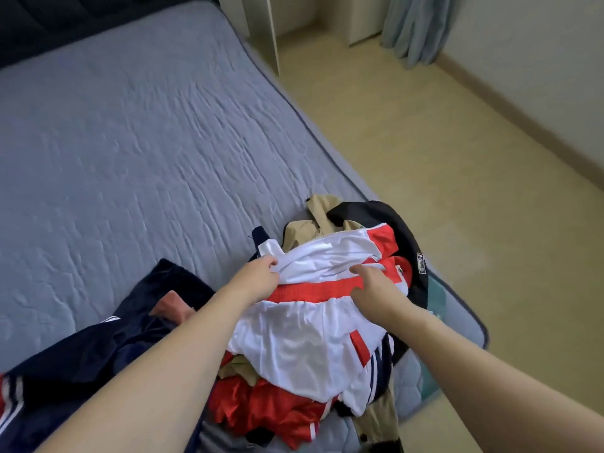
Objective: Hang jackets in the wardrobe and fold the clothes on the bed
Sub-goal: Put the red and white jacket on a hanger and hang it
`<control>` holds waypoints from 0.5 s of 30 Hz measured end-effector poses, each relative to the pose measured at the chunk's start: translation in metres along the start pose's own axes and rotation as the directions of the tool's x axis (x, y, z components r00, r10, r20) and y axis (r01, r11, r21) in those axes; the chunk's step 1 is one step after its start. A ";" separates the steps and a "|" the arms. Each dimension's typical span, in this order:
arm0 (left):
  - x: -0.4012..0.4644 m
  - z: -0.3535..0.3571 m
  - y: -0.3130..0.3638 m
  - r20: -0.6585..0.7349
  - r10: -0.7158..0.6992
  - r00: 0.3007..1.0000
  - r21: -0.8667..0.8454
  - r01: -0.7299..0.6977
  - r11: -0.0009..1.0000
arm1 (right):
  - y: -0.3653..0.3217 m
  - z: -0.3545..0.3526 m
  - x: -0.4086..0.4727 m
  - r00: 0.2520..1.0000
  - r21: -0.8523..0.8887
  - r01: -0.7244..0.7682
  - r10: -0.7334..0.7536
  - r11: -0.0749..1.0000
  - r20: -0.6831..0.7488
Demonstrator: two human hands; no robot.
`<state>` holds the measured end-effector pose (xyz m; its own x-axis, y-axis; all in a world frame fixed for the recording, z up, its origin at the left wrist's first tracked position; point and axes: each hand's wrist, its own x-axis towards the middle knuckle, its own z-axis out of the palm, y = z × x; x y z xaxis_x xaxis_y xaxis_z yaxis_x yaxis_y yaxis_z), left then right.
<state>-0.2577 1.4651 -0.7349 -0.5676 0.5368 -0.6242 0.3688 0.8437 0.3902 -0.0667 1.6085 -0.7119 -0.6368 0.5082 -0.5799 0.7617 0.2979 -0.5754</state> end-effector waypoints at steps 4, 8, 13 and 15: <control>0.070 0.044 -0.016 -0.046 -0.150 0.988 0.027 0.151 0.988 | 0.041 0.007 0.057 0.997 -0.026 0.060 -0.058 0.998 0.049; 0.070 0.077 -0.027 -0.074 -0.165 0.983 0.143 0.174 0.974 | 0.043 0.018 0.077 0.970 -0.139 0.243 -0.243 0.960 0.014; -0.027 0.054 0.004 -0.177 -0.055 0.983 0.009 0.058 0.998 | 0.001 0.032 0.070 0.826 -0.511 0.550 -0.523 0.661 0.212; -0.073 0.027 0.009 -0.255 -0.037 0.966 0.018 0.043 0.999 | -0.043 0.015 0.043 0.816 -0.505 0.571 -0.514 0.648 0.263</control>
<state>-0.1928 1.4333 -0.7042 -0.7500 0.4894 -0.4449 0.3571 0.8659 0.3504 -0.1289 1.6053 -0.7206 -0.9431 0.0493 -0.3289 0.1903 0.8910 -0.4122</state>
